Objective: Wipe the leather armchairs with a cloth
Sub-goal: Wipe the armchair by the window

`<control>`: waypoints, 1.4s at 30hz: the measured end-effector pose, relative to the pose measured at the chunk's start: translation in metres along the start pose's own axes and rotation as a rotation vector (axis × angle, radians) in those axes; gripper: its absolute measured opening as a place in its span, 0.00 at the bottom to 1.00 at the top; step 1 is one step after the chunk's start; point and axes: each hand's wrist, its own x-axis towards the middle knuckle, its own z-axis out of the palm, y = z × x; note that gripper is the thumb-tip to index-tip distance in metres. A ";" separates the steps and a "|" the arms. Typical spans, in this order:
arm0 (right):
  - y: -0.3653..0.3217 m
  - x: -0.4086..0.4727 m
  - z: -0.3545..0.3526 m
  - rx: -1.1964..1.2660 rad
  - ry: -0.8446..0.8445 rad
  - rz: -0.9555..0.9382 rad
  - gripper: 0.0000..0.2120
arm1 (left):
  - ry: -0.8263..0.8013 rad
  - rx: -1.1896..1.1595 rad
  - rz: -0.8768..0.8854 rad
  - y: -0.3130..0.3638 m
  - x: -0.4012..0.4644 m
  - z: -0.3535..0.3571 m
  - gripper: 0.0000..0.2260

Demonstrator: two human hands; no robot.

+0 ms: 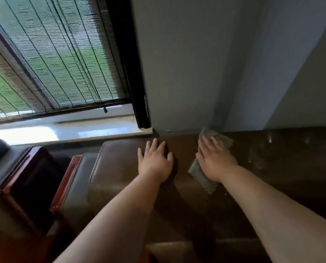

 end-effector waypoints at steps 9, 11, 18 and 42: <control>0.030 0.012 -0.002 0.027 -0.012 -0.244 0.36 | 0.248 0.172 0.022 -0.002 0.003 0.052 0.32; 0.054 0.031 -0.018 -0.002 -0.034 -0.023 0.37 | 0.268 0.191 0.020 -0.001 0.003 0.052 0.31; -0.036 -0.006 0.021 0.045 0.010 -0.360 0.35 | 0.248 0.200 0.029 -0.004 0.003 0.049 0.33; 0.135 -0.074 0.004 0.004 0.139 0.043 0.33 | 0.155 0.257 -0.058 0.020 -0.012 0.025 0.29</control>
